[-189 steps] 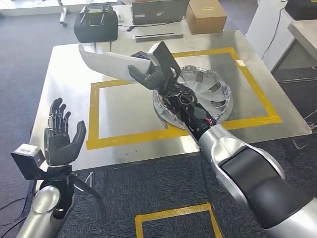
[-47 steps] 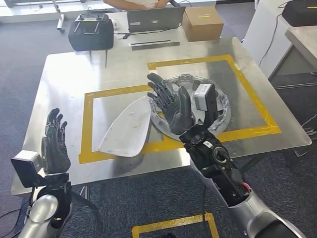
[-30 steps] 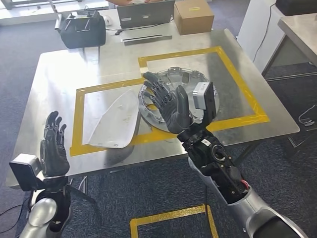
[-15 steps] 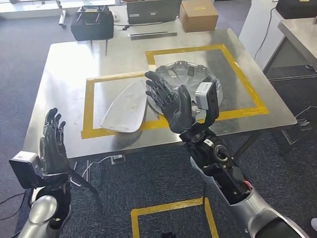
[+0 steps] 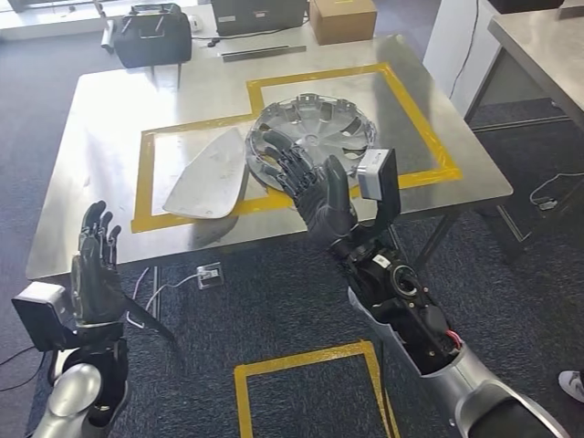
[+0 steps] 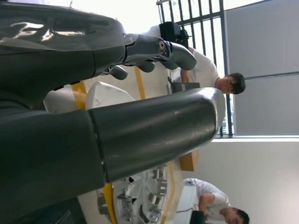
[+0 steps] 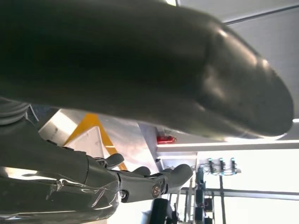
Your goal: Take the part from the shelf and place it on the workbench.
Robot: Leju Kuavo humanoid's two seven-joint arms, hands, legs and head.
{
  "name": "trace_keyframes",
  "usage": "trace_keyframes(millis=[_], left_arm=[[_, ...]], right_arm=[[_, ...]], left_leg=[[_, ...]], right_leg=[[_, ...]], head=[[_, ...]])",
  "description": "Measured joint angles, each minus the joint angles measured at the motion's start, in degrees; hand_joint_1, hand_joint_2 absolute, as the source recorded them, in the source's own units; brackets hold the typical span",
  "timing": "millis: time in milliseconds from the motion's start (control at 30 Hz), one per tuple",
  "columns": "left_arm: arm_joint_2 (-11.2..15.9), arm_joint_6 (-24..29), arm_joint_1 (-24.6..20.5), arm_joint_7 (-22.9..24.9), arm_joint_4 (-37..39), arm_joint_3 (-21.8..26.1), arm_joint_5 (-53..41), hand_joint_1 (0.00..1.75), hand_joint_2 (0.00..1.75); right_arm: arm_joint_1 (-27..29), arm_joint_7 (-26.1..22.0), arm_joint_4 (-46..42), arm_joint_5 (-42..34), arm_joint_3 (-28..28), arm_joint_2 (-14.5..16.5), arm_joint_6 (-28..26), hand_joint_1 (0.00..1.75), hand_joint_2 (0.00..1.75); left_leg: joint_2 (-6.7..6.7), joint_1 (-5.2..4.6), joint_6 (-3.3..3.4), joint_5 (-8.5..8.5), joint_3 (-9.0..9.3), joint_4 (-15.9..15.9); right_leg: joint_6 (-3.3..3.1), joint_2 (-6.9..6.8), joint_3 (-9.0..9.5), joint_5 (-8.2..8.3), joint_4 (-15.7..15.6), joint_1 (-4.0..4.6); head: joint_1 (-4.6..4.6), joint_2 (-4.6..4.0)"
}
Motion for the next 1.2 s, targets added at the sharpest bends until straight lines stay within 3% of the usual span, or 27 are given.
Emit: trace_keyframes(millis=[33,67,100,167,200,233,300,333,367,433,467,500,533,567,600,633,700,733,800,833,900,967,1000,1033,1067,1133,1200], left_arm=[[0.0,0.0,0.0,0.1,0.0,0.0,0.0,0.0,0.0],[0.0,0.0,0.1,0.2,0.0,0.0,0.0,0.0,0.0],[0.1,0.0,0.1,0.2,-0.1,0.0,0.0,0.0,0.0],[0.1,0.0,0.0,0.3,-0.3,0.0,0.0,0.0,0.0],[0.1,0.0,-0.1,0.3,-0.4,0.0,-0.1,0.0,0.0],[0.1,0.0,-0.1,0.3,-0.5,0.0,-0.1,0.0,0.0],[0.1,0.0,-0.1,0.3,-0.5,0.0,-0.1,0.0,0.0],[0.1,0.0,-0.1,0.3,-0.5,0.0,-0.1,0.0,0.0],[0.1,0.0,-0.1,0.3,-0.5,0.0,-0.1,0.0,0.0],[0.0,0.0,-0.1,0.3,-0.5,0.0,-0.1,0.0,0.0],[0.0,0.0,-0.1,0.3,-0.5,0.0,-0.1,0.0,0.0],[0.0,0.0,-0.1,0.3,-0.5,0.0,-0.1,0.0,0.0],[0.0,0.0,0.0,0.3,-0.5,0.0,0.0,0.0,0.0],[0.1,0.0,0.0,0.3,-0.5,0.0,0.0,0.0,0.0],[0.1,0.0,0.0,0.3,-0.5,0.0,0.0,0.0,0.0],[0.1,0.0,0.1,0.3,-0.5,0.0,0.0,0.0,0.0],[0.1,0.0,0.1,0.2,-0.6,0.0,0.0,0.0,0.0],[0.1,0.0,0.1,0.2,-0.6,0.0,0.0,0.0,0.0],[0.1,0.0,0.1,0.2,-0.6,0.0,0.1,0.0,0.0],[0.2,0.0,0.0,0.2,-0.6,0.0,0.1,0.0,0.0],[0.3,0.2,0.0,0.1,-0.6,0.0,0.3,0.0,0.0],[0.4,0.5,0.0,0.1,-0.6,0.0,0.4,0.0,0.0],[0.4,0.6,0.1,0.1,-0.6,0.0,0.5,0.0,0.0],[0.4,0.8,0.1,0.1,-0.6,0.0,0.6,0.0,0.0],[0.4,0.9,0.1,0.1,-0.6,0.0,0.6,0.0,0.0],[0.4,1.1,0.0,0.1,-0.6,0.0,0.6,0.0,0.0],[0.4,1.1,-0.1,0.1,-0.7,0.0,0.6,0.0,0.0]], right_arm=[[0.0,0.1,0.0,0.0,0.0,0.0,-0.1,0.0,0.0],[0.1,0.1,0.0,-0.1,0.0,0.0,-0.2,0.0,0.0],[0.1,0.2,-0.1,-0.1,0.0,0.0,-0.3,0.0,0.0],[0.0,0.2,-0.3,-0.1,0.0,0.0,-0.3,0.0,0.0],[0.0,0.2,-0.4,-0.1,0.0,0.0,-0.3,0.0,0.0],[0.0,0.2,-0.5,-0.1,0.0,0.0,-0.3,0.0,0.0],[0.2,0.2,-0.6,-0.1,0.0,-0.1,-0.4,0.0,0.0],[0.3,0.2,-0.6,-0.1,0.0,-0.1,-0.4,0.0,0.0],[0.4,0.3,-0.6,-0.1,0.0,-0.2,-0.4,0.0,0.0],[0.5,0.3,-0.5,-0.1,0.0,-0.3,-0.5,0.0,0.0],[0.6,0.2,-0.5,-0.1,0.0,-0.3,-0.5,0.0,0.0],[0.7,0.2,-0.5,-0.1,0.0,-0.4,-0.5,0.0,0.0],[0.7,0.2,-0.5,-0.1,0.0,-0.4,-0.6,0.0,0.0],[0.8,0.2,-0.5,-0.1,0.0,-0.4,-0.6,0.0,0.0],[0.8,0.2,-0.5,-0.1,0.0,-0.4,-0.6,0.0,0.0],[0.7,0.2,-0.5,-0.1,0.0,-0.4,-0.6,0.0,0.0],[0.6,0.2,-0.6,-0.1,0.1,-0.4,-0.6,0.0,0.0],[0.5,0.2,-0.6,-0.1,0.1,-0.4,-0.6,0.0,0.0],[0.4,0.2,-0.6,-0.1,0.1,-0.4,-0.5,0.0,0.0],[0.4,0.2,-0.6,-0.1,0.2,-0.4,-0.5,0.0,0.0],[0.2,0.1,-0.6,-0.2,0.2,-0.4,-0.4,0.0,0.0],[0.1,-0.2,-0.5,-0.2,0.3,-0.4,-0.2,0.0,0.0],[0.1,-0.3,-0.4,-0.2,0.4,-0.4,-0.1,0.0,0.0],[0.1,-0.5,-0.3,-0.2,0.4,-0.4,0.0,0.0,0.0],[0.1,-0.6,-0.1,-0.2,0.5,-0.4,0.1,0.0,0.0],[-0.1,-0.8,0.0,-0.2,0.5,-0.4,0.3,0.0,0.0],[-0.4,-0.9,0.0,-0.3,0.5,-0.4,0.4,0.0,0.0]], left_leg=[[0.0,0.04,0.01,1.24,0.88,0.5],[0.0,0.05,0.12,3.03,2.74,-1.2],[-0.01,0.05,0.33,4.41,5.7,-4.8],[-0.07,-0.17,0.89,4.55,12.25,-14.2],[-0.13,-0.37,1.22,4.09,14.32,-17.6],[-0.18,-0.62,1.53,3.82,15.16,-19.4],[-0.07,-0.68,2.43,4.74,14.42,-19.9],[0.05,-0.62,2.96,5.31,13.89,-20.1],[0.19,-0.51,3.45,6.0,13.25,-20.2],[0.3,-0.58,4.0,7.3,11.75,-20.1],[0.32,-0.64,4.04,7.97,10.91,-20.1],[0.33,-0.68,4.02,8.61,10.02,-20.0],[0.33,-0.7,3.94,9.22,9.12,-19.8],[0.32,-0.71,3.83,9.82,8.18,-19.6],[0.29,-0.7,3.66,10.39,7.32,-19.4],[0.26,-0.77,3.44,10.9,6.57,-19.2],[0.24,-0.85,2.9,11.96,5.73,-18.9],[0.25,-0.83,2.6,12.51,5.57,-19.0],[0.19,-0.74,1.98,13.36,5.22,-19.2],[0.11,-0.72,1.67,12.48,4.63,-18.5],[0.0,-0.46,1.09,7.4,2.53,-13.7],[-0.03,-0.12,0.49,1.7,0.17,-5.3],[-0.04,0.02,0.24,0.83,-0.35,-1.7],[-0.03,0.18,0.04,1.44,-0.1,0.2],[-0.03,0.34,-0.07,3.03,1.09,0.1],[-0.04,0.65,-0.06,5.3,6.65,-6.0],[-0.14,0.5,0.39,4.29,12.78,-14.9]], right_leg=[[0.07,-0.01,-0.87,0.63,0.1,0.03],[0.17,0.0,-1.6,1.23,0.1,0.05],[0.33,0.02,-2.23,1.8,0.1,0.06],[0.8,0.09,-3.12,2.83,0.3,0.21],[1.12,0.09,-3.36,3.41,0.2,0.2],[1.47,0.08,-3.58,4.02,0.0,0.15],[2.22,0.13,-4.12,4.55,-0.1,-0.06],[2.5,0.17,-4.65,3.32,0.7,-0.12],[2.7,0.21,-5.41,0.89,2.9,-0.16],[2.96,0.21,-7.23,-5.73,10.7,-0.24],[3.08,0.21,-7.86,-7.81,14.9,-0.26],[3.15,0.21,-7.93,-8.31,17.9,-0.24],[3.15,0.21,-7.24,-7.31,19.1,-0.24],[3.08,0.21,-5.57,-5.47,18.1,-0.24],[2.95,0.22,-2.93,-3.85,15.1,-0.23],[2.76,0.24,0.39,-3.36,10.6,-0.13],[2.33,0.33,5.71,-4.42,2.3,0.14],[2.14,0.38,6.8,-5.01,0.2,0.34],[1.64,0.25,6.32,-4.18,-0.4,0.31],[1.27,0.15,5.73,-3.57,-0.5,0.18],[0.47,-0.17,4.01,-1.98,-0.7,-0.07],[0.09,-0.25,1.9,-0.41,-0.5,0.05],[0.1,-0.28,0.84,0.34,-0.4,0.09],[0.17,-0.32,-0.2,1.05,-0.3,0.1],[0.28,-0.35,-1.21,1.72,-0.1,0.1],[0.68,-0.31,-2.92,2.92,0.3,0.11],[1.3,-0.23,-3.97,4.13,0.6,0.17]], head=[[-0.12,0.0],[-0.24,0.0],[-0.33,0.0],[-0.4,0.0],[-0.29,0.0],[-0.22,0.0],[-0.08,0.0],[-0.04,0.0],[0.15,0.0],[0.61,0.0],[0.81,0.0],[0.95,0.0],[1.09,0.0],[1.25,0.0],[1.44,0.0],[1.71,0.0],[2.01,0.0],[2.07,0.0],[2.06,0.0],[1.98,0.0],[1.27,-0.01],[0.55,-0.01],[0.37,-0.01],[0.2,0.0],[0.05,0.0],[-0.21,0.0],[-0.19,0.0]])
